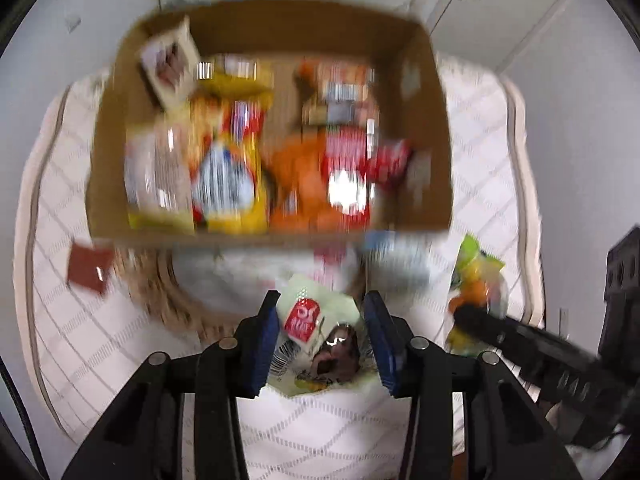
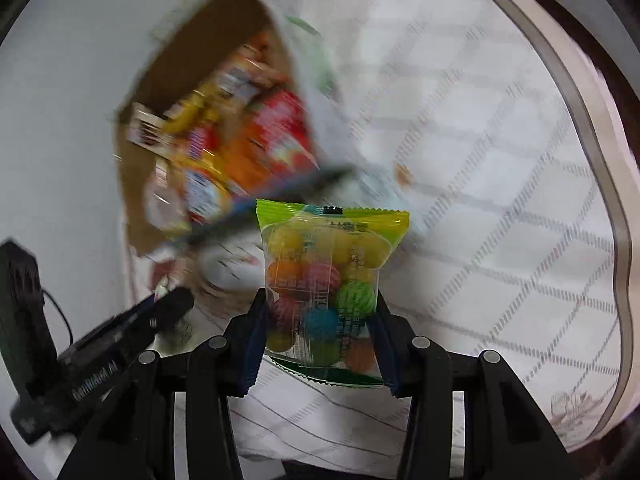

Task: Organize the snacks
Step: 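Carry both packets into the box and open both grippers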

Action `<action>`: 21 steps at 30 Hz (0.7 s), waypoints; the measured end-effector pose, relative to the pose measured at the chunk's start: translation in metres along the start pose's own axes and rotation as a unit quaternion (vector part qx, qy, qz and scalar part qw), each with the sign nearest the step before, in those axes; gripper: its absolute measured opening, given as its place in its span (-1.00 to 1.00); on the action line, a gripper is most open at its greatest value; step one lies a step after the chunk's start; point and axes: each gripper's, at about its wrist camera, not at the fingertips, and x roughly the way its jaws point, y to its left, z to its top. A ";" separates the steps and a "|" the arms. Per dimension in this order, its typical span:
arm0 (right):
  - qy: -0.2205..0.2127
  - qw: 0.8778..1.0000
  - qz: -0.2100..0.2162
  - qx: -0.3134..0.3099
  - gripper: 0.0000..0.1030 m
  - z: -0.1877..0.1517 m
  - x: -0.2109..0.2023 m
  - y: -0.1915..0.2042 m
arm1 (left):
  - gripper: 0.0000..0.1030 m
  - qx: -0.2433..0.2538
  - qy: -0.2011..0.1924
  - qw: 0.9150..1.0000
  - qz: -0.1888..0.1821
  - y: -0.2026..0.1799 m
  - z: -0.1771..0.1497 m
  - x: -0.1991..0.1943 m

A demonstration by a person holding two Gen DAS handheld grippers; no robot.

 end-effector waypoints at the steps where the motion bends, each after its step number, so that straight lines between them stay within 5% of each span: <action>1: -0.007 1.000 -0.001 -0.012 -0.03 0.010 -0.002 0.012 | -0.23 0.001 -0.007 1.000 0.002 -0.003 0.015 -0.001; 10: -0.019 0.997 -0.056 -0.054 -0.03 0.082 0.020 0.046 | -0.23 0.005 0.000 0.999 0.034 0.002 0.124 0.043; 21: 0.003 0.991 -0.119 -0.062 -0.03 0.115 0.082 0.058 | -0.21 0.017 0.026 0.996 0.078 0.020 0.185 0.104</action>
